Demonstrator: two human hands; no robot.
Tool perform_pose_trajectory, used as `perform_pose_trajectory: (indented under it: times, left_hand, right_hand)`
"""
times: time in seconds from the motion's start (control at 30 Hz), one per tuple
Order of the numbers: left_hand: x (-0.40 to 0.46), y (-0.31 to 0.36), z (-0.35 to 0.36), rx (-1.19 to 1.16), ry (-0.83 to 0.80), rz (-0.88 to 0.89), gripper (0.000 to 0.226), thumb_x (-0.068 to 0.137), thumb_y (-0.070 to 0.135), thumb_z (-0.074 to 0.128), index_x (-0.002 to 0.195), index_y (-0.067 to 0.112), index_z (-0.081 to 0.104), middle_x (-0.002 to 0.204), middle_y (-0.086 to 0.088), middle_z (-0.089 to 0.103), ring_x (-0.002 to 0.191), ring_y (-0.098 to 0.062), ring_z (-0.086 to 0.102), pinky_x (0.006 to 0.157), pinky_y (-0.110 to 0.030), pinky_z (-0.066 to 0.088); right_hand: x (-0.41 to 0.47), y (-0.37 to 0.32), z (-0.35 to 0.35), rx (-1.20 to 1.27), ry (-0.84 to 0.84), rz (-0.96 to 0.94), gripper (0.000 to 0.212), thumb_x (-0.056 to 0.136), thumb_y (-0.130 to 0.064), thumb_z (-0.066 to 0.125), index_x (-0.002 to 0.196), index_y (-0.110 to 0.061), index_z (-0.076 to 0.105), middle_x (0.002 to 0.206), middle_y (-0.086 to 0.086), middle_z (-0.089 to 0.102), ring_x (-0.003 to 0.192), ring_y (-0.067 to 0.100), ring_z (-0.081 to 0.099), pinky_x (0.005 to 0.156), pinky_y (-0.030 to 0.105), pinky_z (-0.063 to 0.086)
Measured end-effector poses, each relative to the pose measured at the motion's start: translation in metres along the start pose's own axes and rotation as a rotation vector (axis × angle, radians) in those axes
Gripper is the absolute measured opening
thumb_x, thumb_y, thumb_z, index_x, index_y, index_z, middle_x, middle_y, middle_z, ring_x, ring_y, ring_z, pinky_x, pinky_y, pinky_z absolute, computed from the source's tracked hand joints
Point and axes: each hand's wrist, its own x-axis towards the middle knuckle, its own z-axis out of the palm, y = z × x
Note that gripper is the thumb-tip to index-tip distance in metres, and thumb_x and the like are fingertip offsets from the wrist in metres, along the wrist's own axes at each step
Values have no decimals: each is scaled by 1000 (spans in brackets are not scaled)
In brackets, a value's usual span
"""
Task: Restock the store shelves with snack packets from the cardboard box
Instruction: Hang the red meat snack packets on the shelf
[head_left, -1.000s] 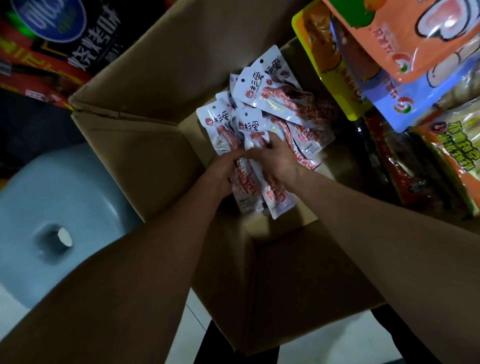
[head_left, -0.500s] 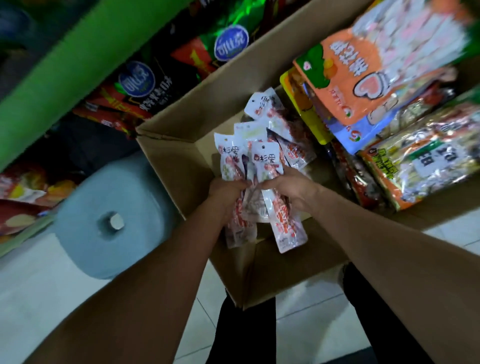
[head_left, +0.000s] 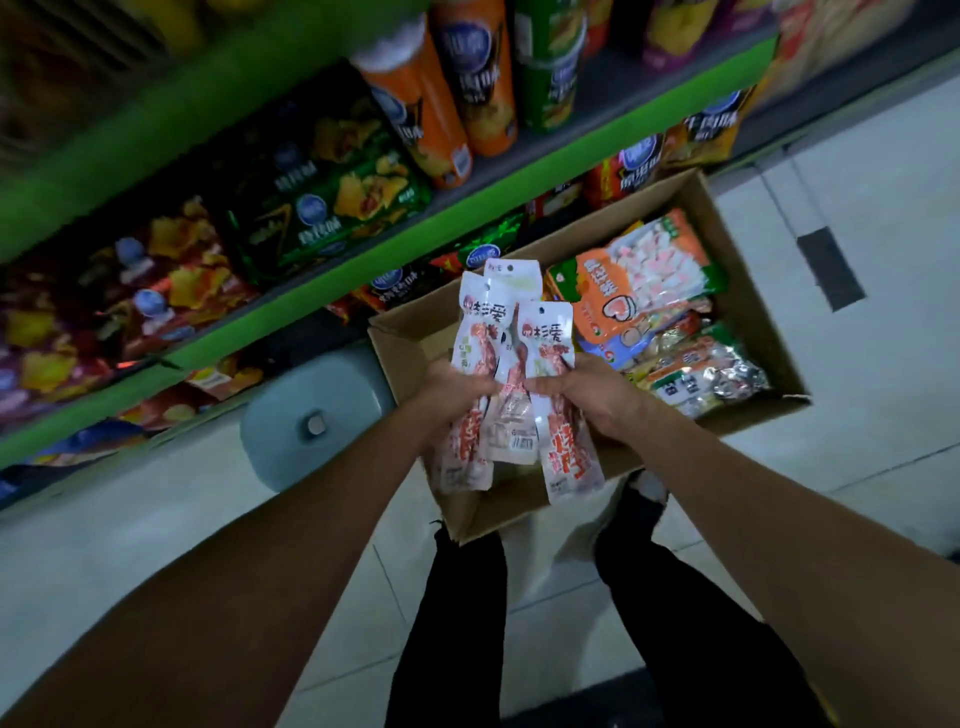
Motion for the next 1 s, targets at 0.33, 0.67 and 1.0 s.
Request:
perform_pose_trajectory:
  times: [0.33, 0.67, 1.0]
  left_hand:
    - [-201, 105, 0, -106, -102, 172, 41, 77, -9, 67, 117, 3, 65, 103, -18, 76, 93, -35, 74, 87, -51, 59]
    - [-357, 203, -16, -429, -103, 350, 41, 93, 4, 63, 133, -2, 54, 116, -27, 69, 101, -42, 69, 90, -54, 57]
    - [-437, 253, -69, -434, -205, 626, 77, 81, 66, 70, 143, 23, 55, 137, -13, 62, 125, -36, 60, 107, -57, 46]
  right_hand:
    - [-214, -109, -5, 160, 9, -246, 40, 85, -4, 75, 123, -10, 64, 109, 11, 76, 98, 31, 74, 75, 41, 61]
    - [-358, -196, -16, 206, 100, -510, 29, 84, 0, 71, 111, -10, 70, 108, 13, 76, 93, 30, 74, 75, 37, 58]
    - [-443, -301, 54, -108, -36, -780, 31, 70, -25, 85, 100, -25, 77, 109, 8, 76, 101, 30, 73, 92, 50, 56]
